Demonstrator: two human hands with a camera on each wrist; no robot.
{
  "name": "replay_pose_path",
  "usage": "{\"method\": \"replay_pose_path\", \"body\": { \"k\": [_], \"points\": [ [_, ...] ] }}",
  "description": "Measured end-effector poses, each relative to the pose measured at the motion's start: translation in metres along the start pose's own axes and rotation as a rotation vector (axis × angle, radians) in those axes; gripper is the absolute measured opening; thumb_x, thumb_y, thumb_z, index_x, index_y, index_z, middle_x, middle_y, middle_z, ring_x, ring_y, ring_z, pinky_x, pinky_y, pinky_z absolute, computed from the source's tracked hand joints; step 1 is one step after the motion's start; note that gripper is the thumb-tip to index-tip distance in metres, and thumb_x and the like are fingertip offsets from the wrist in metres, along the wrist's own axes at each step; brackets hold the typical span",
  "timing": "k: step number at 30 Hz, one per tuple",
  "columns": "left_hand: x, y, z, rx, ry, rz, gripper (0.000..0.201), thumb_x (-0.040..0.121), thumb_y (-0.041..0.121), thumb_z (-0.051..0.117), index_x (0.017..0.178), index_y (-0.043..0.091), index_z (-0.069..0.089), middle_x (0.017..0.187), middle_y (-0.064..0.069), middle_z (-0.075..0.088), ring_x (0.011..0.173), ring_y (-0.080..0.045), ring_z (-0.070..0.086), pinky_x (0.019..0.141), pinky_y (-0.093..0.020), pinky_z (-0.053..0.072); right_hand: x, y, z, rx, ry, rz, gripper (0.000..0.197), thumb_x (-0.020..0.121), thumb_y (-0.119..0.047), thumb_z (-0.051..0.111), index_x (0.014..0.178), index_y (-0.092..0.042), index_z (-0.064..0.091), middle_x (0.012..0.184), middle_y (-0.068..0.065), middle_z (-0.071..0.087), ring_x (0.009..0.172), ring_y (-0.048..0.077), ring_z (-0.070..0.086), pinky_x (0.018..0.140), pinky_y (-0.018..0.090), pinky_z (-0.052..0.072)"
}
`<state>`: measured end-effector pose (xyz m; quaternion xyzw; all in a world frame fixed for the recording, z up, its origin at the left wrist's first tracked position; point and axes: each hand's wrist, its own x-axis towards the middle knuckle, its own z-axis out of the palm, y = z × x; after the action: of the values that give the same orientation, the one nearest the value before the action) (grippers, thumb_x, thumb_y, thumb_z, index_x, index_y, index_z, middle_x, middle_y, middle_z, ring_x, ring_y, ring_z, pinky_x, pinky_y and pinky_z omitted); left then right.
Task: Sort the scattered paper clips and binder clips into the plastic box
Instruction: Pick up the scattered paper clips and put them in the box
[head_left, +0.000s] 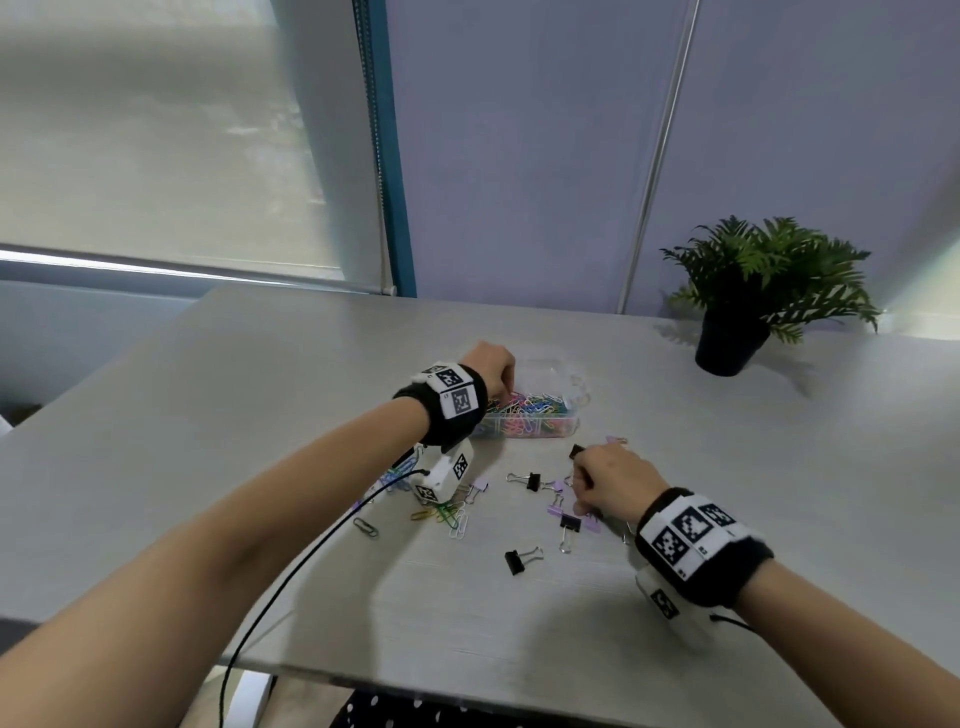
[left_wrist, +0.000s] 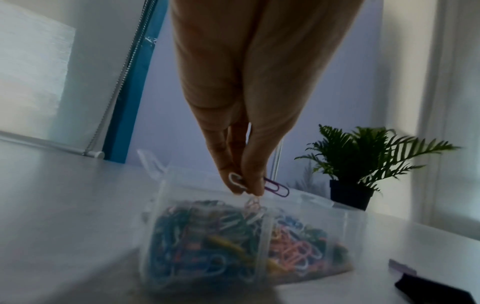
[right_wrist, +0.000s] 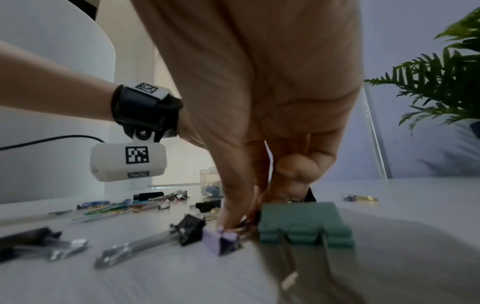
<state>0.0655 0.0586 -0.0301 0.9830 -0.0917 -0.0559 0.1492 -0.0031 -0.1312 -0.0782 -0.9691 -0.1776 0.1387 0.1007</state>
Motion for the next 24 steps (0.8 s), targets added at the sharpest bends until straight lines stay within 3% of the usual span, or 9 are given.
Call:
{"method": "replay_pose_path", "body": {
  "k": [2, 6, 9, 11, 15, 19, 21, 24],
  "points": [
    [0.002, -0.004, 0.006, 0.002, -0.018, -0.016, 0.021, 0.079, 0.002, 0.068, 0.099, -0.002, 0.069, 0.106, -0.017, 0.070, 0.103, -0.028, 0.064, 0.086, -0.030, 0.047, -0.002, 0.003, 0.003, 0.029, 0.021, 0.005, 0.022, 0.077, -0.007, 0.066, 0.072, -0.019, 0.050, 0.091, 0.004, 0.068, 0.089, 0.022, 0.066, 0.081, 0.042, 0.052],
    [0.000, -0.013, 0.012, -0.022, -0.031, -0.018, 0.019, 0.081, 0.001, 0.066, 0.099, -0.002, 0.069, 0.106, -0.017, 0.070, 0.103, -0.027, 0.064, 0.086, -0.028, 0.046, -0.007, 0.002, 0.000, -0.020, 0.035, 0.006, 0.028, 0.075, -0.013, 0.073, 0.083, -0.016, 0.046, 0.101, 0.007, 0.059, 0.097, 0.026, 0.057, 0.076, 0.035, 0.044],
    [-0.006, -0.017, 0.011, -0.041, -0.031, 0.006, 0.018, 0.082, 0.005, 0.065, 0.099, 0.001, 0.070, 0.107, -0.015, 0.070, 0.104, -0.025, 0.062, 0.084, -0.025, 0.043, -0.004, 0.001, -0.001, -0.027, 0.037, 0.008, 0.024, 0.077, -0.005, 0.067, 0.071, -0.017, 0.047, 0.098, 0.007, 0.065, 0.096, 0.026, 0.061, 0.079, 0.036, 0.047],
    [-0.012, -0.019, 0.005, -0.076, -0.028, 0.038, 0.018, 0.082, 0.005, 0.065, 0.099, 0.002, 0.070, 0.106, -0.013, 0.070, 0.103, -0.024, 0.062, 0.082, -0.021, 0.040, -0.004, -0.001, 0.000, -0.030, 0.040, 0.000, 0.032, 0.079, -0.002, 0.061, 0.060, -0.020, 0.043, 0.094, 0.006, 0.069, 0.093, 0.024, 0.063, 0.080, 0.036, 0.050],
    [-0.036, -0.024, -0.010, -0.145, 0.018, 0.123, 0.017, 0.083, 0.000, 0.061, 0.098, 0.001, 0.069, 0.101, -0.013, 0.072, 0.094, -0.022, 0.065, 0.084, -0.023, 0.048, -0.007, 0.000, -0.003, -0.064, 0.039, -0.099, 0.036, 0.083, -0.005, 0.054, 0.057, -0.024, 0.038, 0.089, 0.004, 0.059, 0.093, 0.025, 0.060, 0.078, 0.037, 0.048],
    [-0.072, -0.036, -0.014, -0.289, -0.046, 0.066, 0.015, 0.087, -0.002, 0.056, 0.098, 0.002, 0.067, 0.090, -0.005, 0.068, 0.077, -0.014, 0.061, 0.064, -0.006, 0.049, -0.013, -0.008, -0.009, -0.047, -0.009, -0.227, 0.033, 0.081, -0.007, 0.051, 0.057, -0.025, 0.039, 0.077, 0.000, 0.056, 0.081, 0.022, 0.057, 0.073, 0.036, 0.050],
    [-0.089, -0.042, -0.009, -0.291, -0.126, 0.044, 0.012, 0.085, 0.001, 0.060, 0.092, 0.007, 0.067, 0.084, -0.004, 0.067, 0.072, -0.012, 0.060, 0.061, -0.004, 0.047, -0.013, -0.026, -0.013, -0.011, -0.044, -0.316, 0.027, 0.077, -0.003, 0.055, 0.061, -0.023, 0.047, 0.070, -0.004, 0.057, 0.074, 0.018, 0.057, 0.067, 0.032, 0.048],
    [-0.109, -0.046, 0.005, -0.104, -0.190, 0.058, 0.012, 0.081, 0.005, 0.065, 0.092, 0.007, 0.068, 0.092, -0.009, 0.072, 0.076, -0.011, 0.059, 0.064, -0.007, 0.042, -0.012, -0.057, -0.012, 0.046, -0.093, -0.468, 0.016, 0.078, -0.001, 0.057, 0.085, -0.015, 0.059, 0.063, -0.011, 0.053, 0.079, 0.019, 0.065, 0.070, 0.032, 0.049]
  ]
}}
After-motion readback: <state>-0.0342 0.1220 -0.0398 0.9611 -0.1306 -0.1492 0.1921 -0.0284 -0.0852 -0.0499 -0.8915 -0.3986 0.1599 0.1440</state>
